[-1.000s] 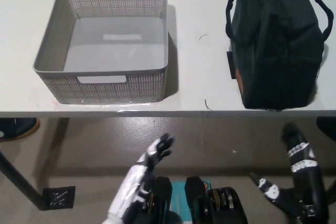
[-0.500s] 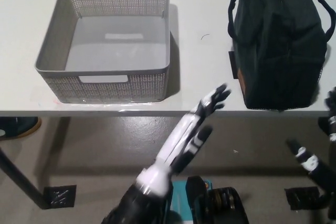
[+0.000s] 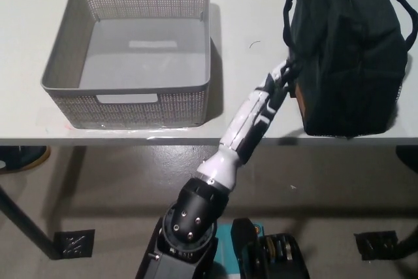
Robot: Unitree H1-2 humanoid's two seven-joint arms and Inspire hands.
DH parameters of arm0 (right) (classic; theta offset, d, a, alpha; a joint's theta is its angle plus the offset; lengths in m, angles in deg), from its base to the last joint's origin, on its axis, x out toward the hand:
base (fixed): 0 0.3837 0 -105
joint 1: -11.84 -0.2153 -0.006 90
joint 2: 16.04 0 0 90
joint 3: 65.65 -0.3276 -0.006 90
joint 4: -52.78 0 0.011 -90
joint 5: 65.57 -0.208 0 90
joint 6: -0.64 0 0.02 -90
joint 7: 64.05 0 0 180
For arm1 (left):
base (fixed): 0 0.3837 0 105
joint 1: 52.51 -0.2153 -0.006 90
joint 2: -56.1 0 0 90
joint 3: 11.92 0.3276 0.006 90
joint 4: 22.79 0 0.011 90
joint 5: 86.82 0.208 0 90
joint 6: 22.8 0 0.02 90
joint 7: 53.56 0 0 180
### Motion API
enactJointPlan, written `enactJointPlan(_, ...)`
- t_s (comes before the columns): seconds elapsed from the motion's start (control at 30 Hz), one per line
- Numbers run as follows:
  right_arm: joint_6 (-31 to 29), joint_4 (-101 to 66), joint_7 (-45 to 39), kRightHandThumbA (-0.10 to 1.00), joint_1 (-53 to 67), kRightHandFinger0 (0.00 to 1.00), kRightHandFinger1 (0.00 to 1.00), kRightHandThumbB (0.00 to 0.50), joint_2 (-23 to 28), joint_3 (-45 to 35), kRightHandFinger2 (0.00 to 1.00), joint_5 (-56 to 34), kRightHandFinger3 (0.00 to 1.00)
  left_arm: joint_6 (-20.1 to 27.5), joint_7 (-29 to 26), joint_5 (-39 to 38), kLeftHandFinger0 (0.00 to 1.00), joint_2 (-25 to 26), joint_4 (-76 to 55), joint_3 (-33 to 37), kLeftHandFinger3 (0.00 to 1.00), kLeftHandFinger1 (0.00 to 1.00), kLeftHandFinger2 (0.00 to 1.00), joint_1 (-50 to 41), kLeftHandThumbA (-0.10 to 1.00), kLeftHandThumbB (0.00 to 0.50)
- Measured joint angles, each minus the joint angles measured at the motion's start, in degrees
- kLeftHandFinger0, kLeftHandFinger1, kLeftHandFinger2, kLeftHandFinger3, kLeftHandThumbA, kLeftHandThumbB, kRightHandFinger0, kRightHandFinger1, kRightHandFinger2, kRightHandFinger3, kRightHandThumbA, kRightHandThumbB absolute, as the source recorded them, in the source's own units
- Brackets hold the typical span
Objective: Use both hands to pick up a lunch bag on the right hand side and place it into a container on the left hand side
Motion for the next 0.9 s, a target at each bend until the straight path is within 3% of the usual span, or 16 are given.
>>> enactJointPlan(0.07, 0.49, 0.45, 0.01, 1.00, -0.47, 1.00, 1.00, 0.192, 0.62, -0.58, 1.00, -0.76, 1.00, -0.25, -0.12, -0.10, 1.00, -0.35, -0.17, -0.37, 1.00, 1.00, 1.00, 0.24, 1.00, 0.255)
enactJointPlan(0.2, 2.26, 2.39, 0.02, 1.00, -1.52, 1.00, 1.00, 0.157, 2.30, -1.91, 1.00, -1.88, 1.00, -0.78, -0.29, -0.37, 1.00, -0.82, -0.95, -0.98, 1.00, 1.00, 1.00, 0.54, 1.00, 0.237)
enactJointPlan(0.37, 4.24, 9.16, -0.30, 1.00, -5.92, 1.00, 1.00, 0.180, 4.72, -2.49, 1.00, -3.28, 1.00, -0.99, -0.38, -0.61, 1.00, -1.60, -1.28, -1.07, 1.00, 1.00, 1.00, 1.61, 1.00, 0.234)
enactJointPlan(0.47, 5.12, 17.48, -1.17, 1.00, -10.50, 1.00, 1.00, 0.149, 7.02, -2.48, 1.00, -4.47, 1.00, -1.07, -0.38, -0.67, 1.00, -2.13, -1.31, -1.02, 1.00, 1.00, 1.00, 2.22, 1.00, 0.236)
enactJointPlan(0.57, 5.62, 25.74, -2.54, 1.00, -15.29, 1.00, 1.00, 0.194, 9.58, -2.49, 1.00, -5.80, 1.00, -1.41, -0.39, -0.65, 1.00, -2.54, -1.30, -0.99, 1.00, 1.00, 1.00, 2.84, 1.00, 0.250)
enactJointPlan(0.67, 5.86, 31.86, -3.91, 1.00, -19.91, 1.00, 1.00, 0.171, 11.86, -2.47, 1.00, -6.95, 1.00, -1.71, -0.50, -0.64, 1.00, -2.66, -1.20, -1.08, 1.00, 1.00, 1.00, 3.87, 1.00, 0.244)
enactJointPlan(0.73, 5.95, 33.84, -4.41, 1.00, -21.58, 1.00, 1.00, 0.182, 12.48, -2.46, 1.00, -7.36, 1.00, -1.78, -0.52, -0.67, 1.00, -2.77, -0.75, -1.20, 1.00, 1.00, 1.00, 4.41, 1.00, 0.208)
enactJointPlan(0.83, 6.02, 36.04, -5.08, 1.00, -23.72, 1.00, 1.00, 0.172, 12.66, -2.15, 1.00, -7.83, 1.00, -2.10, -0.55, -0.77, 1.00, -2.92, 0.79, -1.49, 1.00, 1.00, 1.00, 5.88, 1.00, 0.209)
enactJointPlan(0.9, 6.05, 37.19, -5.45, 1.00, -24.40, 1.00, 1.00, 0.135, 12.64, -1.94, 1.00, -7.91, 1.00, -2.29, -0.56, -0.83, 1.00, -3.01, 1.57, -1.61, 1.00, 1.00, 1.00, 6.51, 1.00, 0.229)
